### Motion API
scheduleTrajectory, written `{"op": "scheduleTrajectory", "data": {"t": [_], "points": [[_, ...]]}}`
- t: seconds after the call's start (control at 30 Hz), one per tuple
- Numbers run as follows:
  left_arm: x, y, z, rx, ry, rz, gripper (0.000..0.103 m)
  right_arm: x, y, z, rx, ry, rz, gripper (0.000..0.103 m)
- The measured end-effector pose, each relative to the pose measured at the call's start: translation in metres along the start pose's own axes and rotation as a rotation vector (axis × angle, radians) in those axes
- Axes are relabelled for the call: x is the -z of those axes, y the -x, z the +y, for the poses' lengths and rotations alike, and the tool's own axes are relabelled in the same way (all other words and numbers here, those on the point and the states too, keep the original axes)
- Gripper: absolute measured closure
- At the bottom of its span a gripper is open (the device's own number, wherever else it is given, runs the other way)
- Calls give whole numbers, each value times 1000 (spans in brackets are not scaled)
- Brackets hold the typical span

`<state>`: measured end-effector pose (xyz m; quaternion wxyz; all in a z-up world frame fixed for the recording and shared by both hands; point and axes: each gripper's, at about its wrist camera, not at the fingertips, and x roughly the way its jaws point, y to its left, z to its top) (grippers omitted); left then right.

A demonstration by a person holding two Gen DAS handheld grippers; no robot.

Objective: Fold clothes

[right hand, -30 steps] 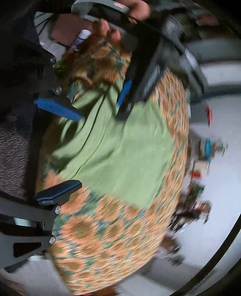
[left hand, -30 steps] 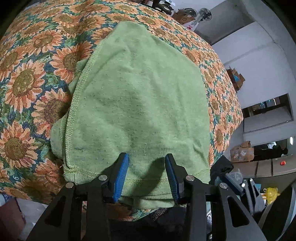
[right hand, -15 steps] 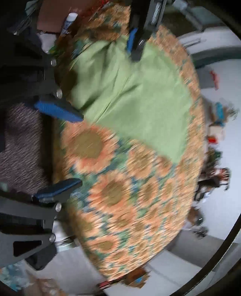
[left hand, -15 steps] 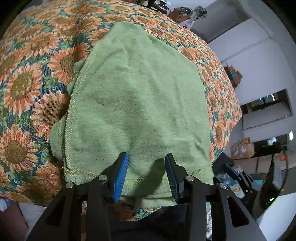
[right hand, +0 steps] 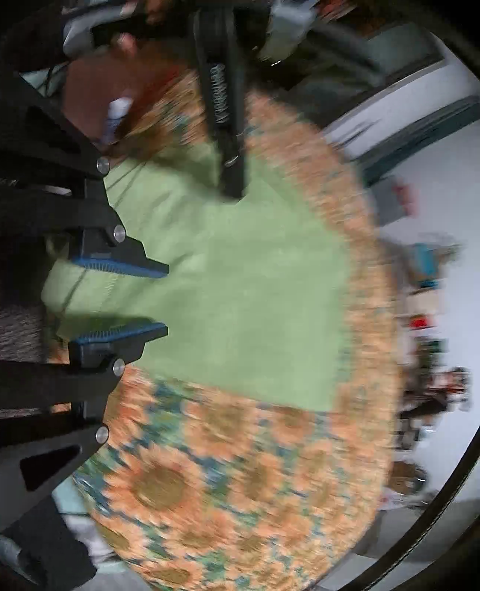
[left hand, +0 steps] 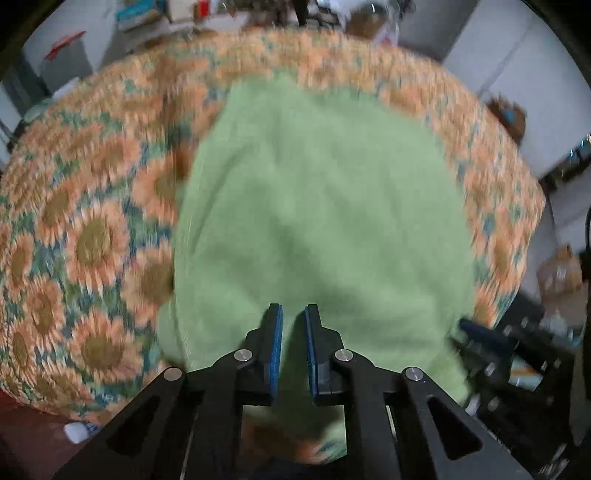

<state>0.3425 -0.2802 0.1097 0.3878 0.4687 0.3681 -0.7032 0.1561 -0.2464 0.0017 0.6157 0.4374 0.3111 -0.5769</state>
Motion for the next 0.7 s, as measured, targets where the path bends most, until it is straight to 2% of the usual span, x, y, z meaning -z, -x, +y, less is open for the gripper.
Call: {"op": "scheduleTrajectory", "data": {"t": [0.1, 0.13, 0.23, 0.33, 0.37, 0.4, 0.47, 0.6, 0.63, 0.7], "points": [[8, 7, 13, 24, 10, 35, 92, 20, 4, 3, 8, 38, 4, 76], [9, 12, 16, 27, 14, 36, 93, 24, 8, 0, -14, 28, 9, 76], [9, 29, 15, 45, 20, -24, 94, 23, 23, -27, -121, -88, 10, 74], [10, 38, 7, 122, 31, -107, 93, 16, 29, -59, -186, -235, -28, 58], [11, 35, 3, 142, 36, -110, 89, 17, 27, -64, -191, -257, -24, 57], [13, 32, 1, 161, 45, -108, 77, 20, 22, -65, -194, -268, -7, 56], [19, 22, 5, 184, 89, -64, 63, 23, 10, -69, -216, -301, 24, 51], [26, 14, 16, 255, 263, -30, 63, 25, 3, -72, -277, -339, 51, 50], [26, 14, 23, 290, 321, -30, 63, 23, 3, -72, -295, -340, 54, 51], [27, 15, 33, 362, 409, -27, 59, 16, 4, -69, -332, -333, 56, 63]]}}
